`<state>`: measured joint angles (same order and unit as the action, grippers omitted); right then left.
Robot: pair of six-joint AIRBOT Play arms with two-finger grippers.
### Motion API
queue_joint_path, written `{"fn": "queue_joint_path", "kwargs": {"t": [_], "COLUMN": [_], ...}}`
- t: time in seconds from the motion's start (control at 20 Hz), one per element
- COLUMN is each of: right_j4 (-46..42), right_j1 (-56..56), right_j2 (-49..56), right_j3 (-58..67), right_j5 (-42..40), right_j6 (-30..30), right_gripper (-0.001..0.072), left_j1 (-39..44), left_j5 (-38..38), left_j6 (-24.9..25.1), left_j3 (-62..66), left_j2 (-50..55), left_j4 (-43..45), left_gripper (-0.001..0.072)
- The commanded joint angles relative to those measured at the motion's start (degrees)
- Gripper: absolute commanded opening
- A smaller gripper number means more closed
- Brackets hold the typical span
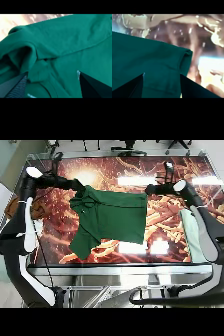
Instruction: Fold the shirts.
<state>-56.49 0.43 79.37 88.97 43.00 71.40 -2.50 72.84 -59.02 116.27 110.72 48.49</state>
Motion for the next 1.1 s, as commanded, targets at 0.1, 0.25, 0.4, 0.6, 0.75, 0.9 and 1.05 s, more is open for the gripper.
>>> {"fn": "queue_joint_path", "kwargs": {"t": [0.1, 0.25, 0.4, 0.6, 0.75, 0.9, 1.05], "right_j4": [-0.3, -0.3, 0.3, 6.0, 8.0, 13.3, 18.7], "right_j1": [-7.0, -8.7, -8.5, -8.5, -8.5, -7.7, -5.4], "right_j2": [-8.3, -13.0, -15.3, -14.4, -12.8, -9.9, -6.7], "right_j3": [-2.6, -13.6, -25.1, -33.7, -35.6, -35.6, -35.6], "right_j5": [22.8, 25.1, 23.4, 20.9, 20.2, 20.2, 20.2], "right_j6": [0.2, 0.2, 0.2, -2.6, -4.6, -8.3, -11.7], "right_gripper": [0.0486, 0.0487, 0.0488, 0.0487, 0.0487, 0.0487, 0.0487], "left_j1": [-4.9, -2.6, 2.9, 11.0, 16.2, 18.3, 17.5], "left_j5": [16.0, 16.2, 12.8, 5.0, 0.4, -5.8, -5.7], "left_j6": [-9.4, -10.5, -10.6, -14.0, -16.1, -17.5, -18.0], "left_j3": [-5.8, -23.5, -42.3, -56.9, -61.3, -61.9, -60.6], "left_j2": [-9.6, -18.1, -25.7, -30.7, -30.6, -29.0, -25.6], "left_j4": [0.0, 0.0, 0.0, 0.0, 0.0, 0.1, 0.1], "left_gripper": [0.0617, 0.0598, 0.0598, 0.0598, 0.0598, 0.0598, 0.0598]}}
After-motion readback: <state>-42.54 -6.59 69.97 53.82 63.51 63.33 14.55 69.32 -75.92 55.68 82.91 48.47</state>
